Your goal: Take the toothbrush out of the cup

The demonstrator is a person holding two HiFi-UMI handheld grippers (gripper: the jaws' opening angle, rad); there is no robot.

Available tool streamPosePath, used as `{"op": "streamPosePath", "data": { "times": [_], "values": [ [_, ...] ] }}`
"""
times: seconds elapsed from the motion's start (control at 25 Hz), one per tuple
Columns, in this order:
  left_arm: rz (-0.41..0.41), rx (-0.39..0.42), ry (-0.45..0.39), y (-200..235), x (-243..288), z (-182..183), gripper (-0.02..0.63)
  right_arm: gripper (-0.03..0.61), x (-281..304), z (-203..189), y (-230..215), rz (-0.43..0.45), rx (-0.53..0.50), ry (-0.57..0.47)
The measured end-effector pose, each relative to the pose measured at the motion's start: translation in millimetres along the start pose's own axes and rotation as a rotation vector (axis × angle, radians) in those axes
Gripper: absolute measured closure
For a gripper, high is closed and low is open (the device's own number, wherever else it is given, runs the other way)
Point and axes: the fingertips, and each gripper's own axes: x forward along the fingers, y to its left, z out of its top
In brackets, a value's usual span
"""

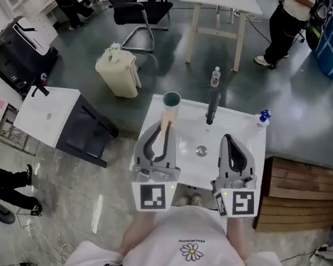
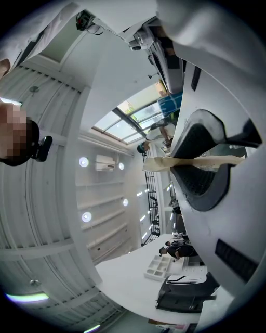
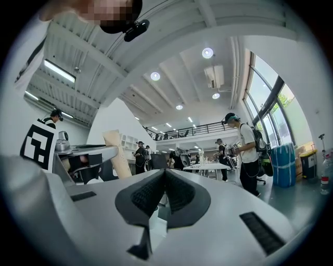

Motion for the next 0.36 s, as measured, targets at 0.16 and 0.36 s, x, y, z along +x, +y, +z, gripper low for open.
{"op": "streamPosePath", "data": {
  "times": [0.16, 0.36],
  "values": [
    [0.008, 0.005, -0.004, 2.8, -0.4, 0.3, 0.563, 0.566, -2.0, -1.7, -1.4, -0.006, -0.002, 0.000],
    [0.020, 0.007, -0.008, 4.0, 1.6, 2.5, 0.563, 0.566, -1.2, 0.0, -6.5, -0.009, -0.005, 0.000]
  ]
}}
